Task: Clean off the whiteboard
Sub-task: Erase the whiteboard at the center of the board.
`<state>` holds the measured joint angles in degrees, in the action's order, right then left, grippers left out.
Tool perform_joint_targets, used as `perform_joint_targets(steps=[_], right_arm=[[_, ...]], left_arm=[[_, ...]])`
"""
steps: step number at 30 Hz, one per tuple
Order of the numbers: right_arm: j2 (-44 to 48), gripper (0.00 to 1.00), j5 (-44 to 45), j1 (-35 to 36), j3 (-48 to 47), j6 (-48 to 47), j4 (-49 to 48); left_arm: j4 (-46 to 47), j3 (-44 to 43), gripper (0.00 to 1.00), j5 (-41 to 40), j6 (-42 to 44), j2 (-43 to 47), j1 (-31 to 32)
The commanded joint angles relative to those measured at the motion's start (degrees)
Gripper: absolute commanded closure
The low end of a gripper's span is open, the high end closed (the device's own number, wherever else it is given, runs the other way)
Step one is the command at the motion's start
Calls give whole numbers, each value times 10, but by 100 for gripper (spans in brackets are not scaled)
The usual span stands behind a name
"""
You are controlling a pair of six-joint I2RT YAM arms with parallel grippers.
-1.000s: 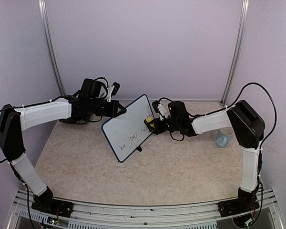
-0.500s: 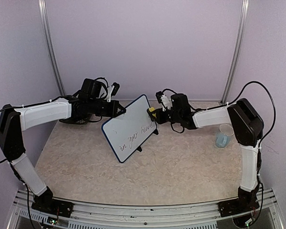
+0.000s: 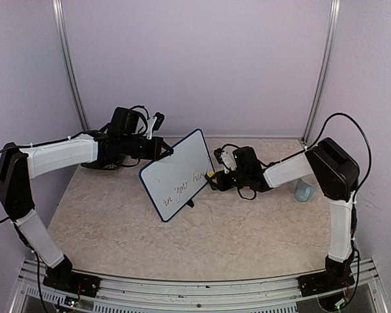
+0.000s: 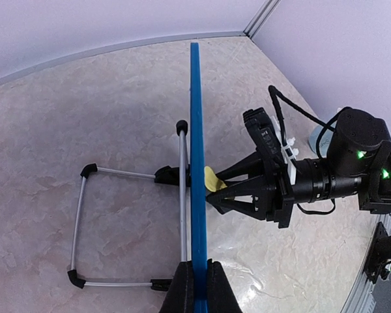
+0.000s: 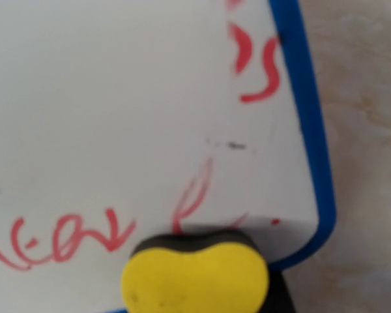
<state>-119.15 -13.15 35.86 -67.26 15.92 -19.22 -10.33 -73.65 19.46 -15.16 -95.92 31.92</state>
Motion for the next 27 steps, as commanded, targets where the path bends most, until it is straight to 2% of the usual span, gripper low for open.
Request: perform_joint_targets(steps=[1,7,12,20,27], right_arm=[[4,100,27,-7,-74,-15,26],[-2,100,48,-22,-159,-32,70],[-21,100,44,-31,-189,-36,84],[-38,100,-1,-20,-128,-26,47],[-27,100,46,-3,-86,-36,37]], left_arm=[[-65,8,100,45,11,-7,19],[-65,9,100,44,13,-4,18],[-65,9,100,44,12,-5,19],[-65,7,100,45,12,-9,18],[-65,7,100,45,11,-10,18]])
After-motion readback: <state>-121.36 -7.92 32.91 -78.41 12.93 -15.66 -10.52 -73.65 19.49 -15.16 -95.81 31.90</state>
